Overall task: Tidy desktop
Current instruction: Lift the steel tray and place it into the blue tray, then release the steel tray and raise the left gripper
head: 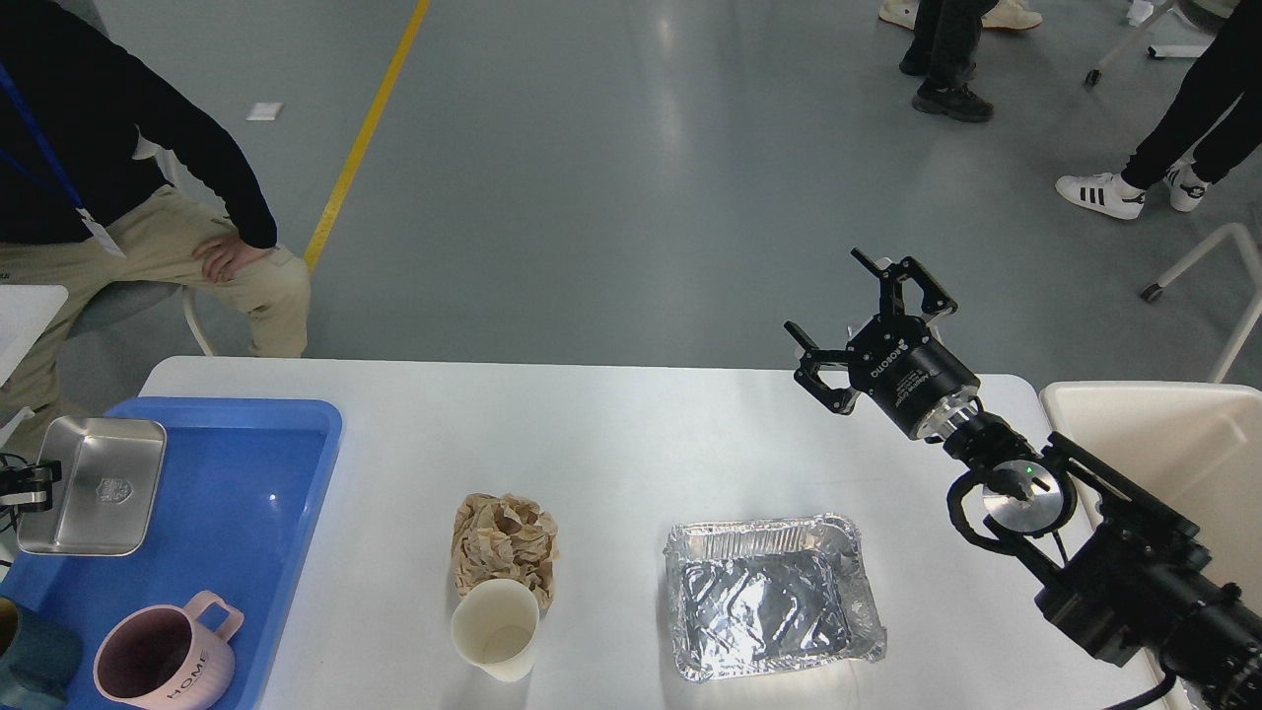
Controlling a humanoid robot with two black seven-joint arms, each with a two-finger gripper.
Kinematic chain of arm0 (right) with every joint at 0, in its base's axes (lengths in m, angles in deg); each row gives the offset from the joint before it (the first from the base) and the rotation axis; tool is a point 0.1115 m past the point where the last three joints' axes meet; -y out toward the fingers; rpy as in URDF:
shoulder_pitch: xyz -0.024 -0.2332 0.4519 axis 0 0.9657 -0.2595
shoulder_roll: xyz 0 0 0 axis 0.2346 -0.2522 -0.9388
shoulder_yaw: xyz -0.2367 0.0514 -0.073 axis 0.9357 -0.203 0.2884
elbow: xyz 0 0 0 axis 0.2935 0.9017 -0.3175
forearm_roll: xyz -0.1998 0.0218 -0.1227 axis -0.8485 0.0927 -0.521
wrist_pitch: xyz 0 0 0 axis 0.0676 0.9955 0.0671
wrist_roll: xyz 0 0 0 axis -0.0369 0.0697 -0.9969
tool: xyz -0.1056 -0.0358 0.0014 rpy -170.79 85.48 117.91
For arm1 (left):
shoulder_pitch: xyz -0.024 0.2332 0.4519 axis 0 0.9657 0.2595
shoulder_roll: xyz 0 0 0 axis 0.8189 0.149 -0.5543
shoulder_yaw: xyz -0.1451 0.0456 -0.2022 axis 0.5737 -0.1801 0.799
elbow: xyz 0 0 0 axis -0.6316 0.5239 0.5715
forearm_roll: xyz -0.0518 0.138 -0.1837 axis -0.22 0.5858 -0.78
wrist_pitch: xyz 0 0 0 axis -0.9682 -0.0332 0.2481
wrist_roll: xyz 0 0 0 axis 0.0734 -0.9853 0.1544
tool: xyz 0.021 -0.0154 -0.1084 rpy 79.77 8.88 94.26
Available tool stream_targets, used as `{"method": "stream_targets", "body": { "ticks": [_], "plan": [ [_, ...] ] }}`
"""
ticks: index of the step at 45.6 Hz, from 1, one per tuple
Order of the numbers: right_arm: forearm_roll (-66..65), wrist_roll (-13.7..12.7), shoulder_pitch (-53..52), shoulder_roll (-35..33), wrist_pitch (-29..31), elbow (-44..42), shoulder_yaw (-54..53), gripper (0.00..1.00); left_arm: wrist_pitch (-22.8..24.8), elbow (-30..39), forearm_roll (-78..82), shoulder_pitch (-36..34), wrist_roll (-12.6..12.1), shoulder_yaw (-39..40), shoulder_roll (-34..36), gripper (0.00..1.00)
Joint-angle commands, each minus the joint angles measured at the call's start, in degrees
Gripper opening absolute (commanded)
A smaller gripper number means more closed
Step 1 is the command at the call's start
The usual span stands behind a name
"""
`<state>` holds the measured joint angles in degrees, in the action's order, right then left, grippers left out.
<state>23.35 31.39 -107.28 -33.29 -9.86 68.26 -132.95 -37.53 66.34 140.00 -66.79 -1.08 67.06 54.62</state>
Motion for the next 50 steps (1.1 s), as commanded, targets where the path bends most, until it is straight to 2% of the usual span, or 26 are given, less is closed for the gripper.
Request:
{"method": "stream_targets", "body": {
  "ticks": [1,15,24,27,43,48,50],
  "plan": [
    [0.0,0.0,0.0,0.0,0.0,0.0,0.0,1.00,0.0,-0.7,0.0,-1.5,-0.1,-2.8,-2.6,0.04],
    [0.0,0.0,0.1,0.0,0.0,0.0,-0.1,1.00,0.0,-1.0,-0.2,-3.0,0.0,-8.1,-4.7,0.05],
    [0.0,0.0,0.1,-0.1,0.0,0.0,-0.1,1.00,0.2,-0.9,-0.5,-3.0,0.0,-8.2,-6.6,0.14],
    [0.0,0.0,0.1,-0.3,0.0,0.0,-0.1,1.00,0.2,-0.9,-0.9,-3.0,-0.1,-8.2,-6.8,0.26],
    [0.0,0.0,0.2,0.0,0.0,-0.2,-0.1,1.00,0.9,0.8,-5.2,-3.1,0.7,-7.3,-6.7,0.50],
    [0.0,0.0,0.3,0.1,-0.1,-0.2,-0.1,1.00,0.9,3.5,-12.4,-3.6,0.8,-6.7,-5.7,0.65],
    [0.0,0.0,0.3,0.1,-0.1,-0.2,0.0,1.00,1.0,5.2,-16.8,-4.3,0.8,-6.1,-4.7,0.75]
  ]
}}
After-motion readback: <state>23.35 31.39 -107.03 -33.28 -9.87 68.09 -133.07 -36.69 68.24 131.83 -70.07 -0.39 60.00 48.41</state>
